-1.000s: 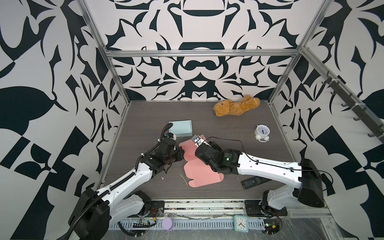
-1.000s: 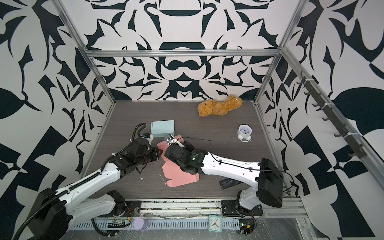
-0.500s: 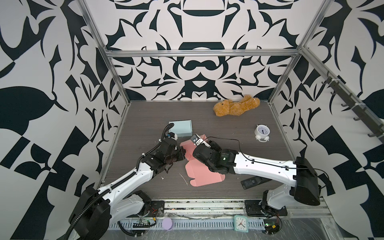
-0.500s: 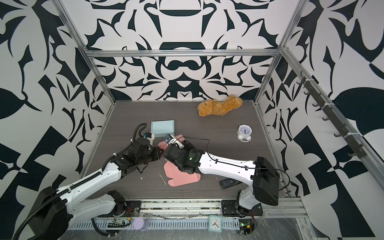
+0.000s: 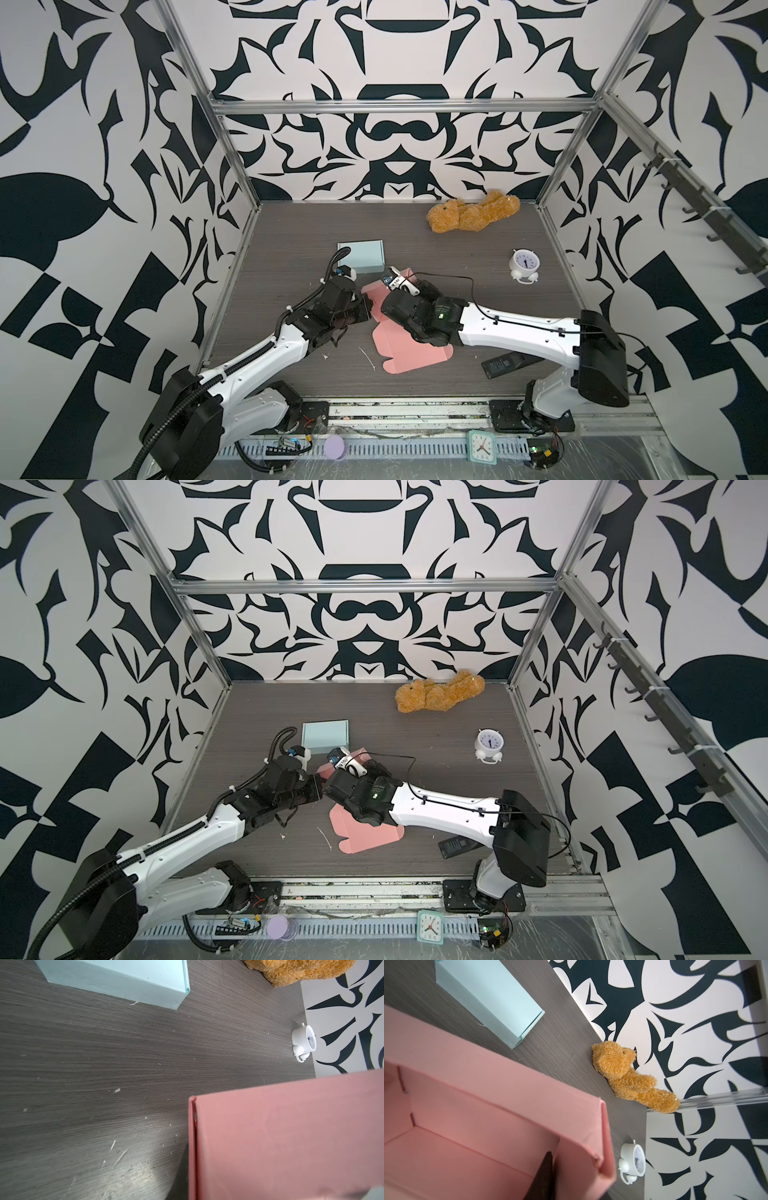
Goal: Fold the paper box
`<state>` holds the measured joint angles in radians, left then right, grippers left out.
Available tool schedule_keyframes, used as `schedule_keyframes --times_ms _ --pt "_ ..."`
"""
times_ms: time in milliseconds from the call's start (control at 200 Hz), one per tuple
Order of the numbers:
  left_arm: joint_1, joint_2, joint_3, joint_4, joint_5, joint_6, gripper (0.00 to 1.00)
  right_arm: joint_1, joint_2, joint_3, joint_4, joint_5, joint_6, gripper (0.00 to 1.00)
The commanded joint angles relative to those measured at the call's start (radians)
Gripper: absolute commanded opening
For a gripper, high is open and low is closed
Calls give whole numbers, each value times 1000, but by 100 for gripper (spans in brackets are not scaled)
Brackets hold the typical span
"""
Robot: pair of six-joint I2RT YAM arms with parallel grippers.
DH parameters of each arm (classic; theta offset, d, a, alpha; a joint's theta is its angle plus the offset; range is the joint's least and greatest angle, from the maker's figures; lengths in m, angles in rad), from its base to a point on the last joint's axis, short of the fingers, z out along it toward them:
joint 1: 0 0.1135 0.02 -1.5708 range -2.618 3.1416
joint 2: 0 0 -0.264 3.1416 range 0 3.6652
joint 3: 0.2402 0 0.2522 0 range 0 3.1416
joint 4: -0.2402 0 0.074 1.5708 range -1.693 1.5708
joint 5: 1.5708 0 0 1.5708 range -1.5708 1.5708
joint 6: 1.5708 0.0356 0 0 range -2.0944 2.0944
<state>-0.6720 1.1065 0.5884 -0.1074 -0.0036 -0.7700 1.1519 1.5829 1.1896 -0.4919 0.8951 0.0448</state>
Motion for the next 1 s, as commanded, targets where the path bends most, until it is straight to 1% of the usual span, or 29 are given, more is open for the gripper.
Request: schedule_keyframes --times_ms 0,135,330,630,690,725,775,820,895,995 --pt "-12 4 22 45 13 -3 7 2 -1 40 -12 38 -2 28" --pt "-15 12 25 49 14 -3 7 2 8 34 -6 57 -9 28" --pt "-18 11 23 52 16 -3 7 -6 29 31 1 70 -16 17" --pt "-20 41 31 70 27 2 7 -14 65 46 6 81 -33 9" --pt "-20 49 30 81 29 -1 7 -15 72 52 0 88 -34 10" --pt "-20 52 31 86 30 -2 7 -13 75 54 2 86 -34 12" --pt "-20 58 30 89 28 -3 7 -12 74 54 5 86 -32 19" --pt "-20 58 29 94 27 -6 7 -12 74 53 11 82 -33 21" --pt "-20 55 27 100 24 -9 7 -12 72 49 17 81 -29 23" --pt "-20 53 23 100 17 -11 7 -12 78 46 25 75 -26 23"
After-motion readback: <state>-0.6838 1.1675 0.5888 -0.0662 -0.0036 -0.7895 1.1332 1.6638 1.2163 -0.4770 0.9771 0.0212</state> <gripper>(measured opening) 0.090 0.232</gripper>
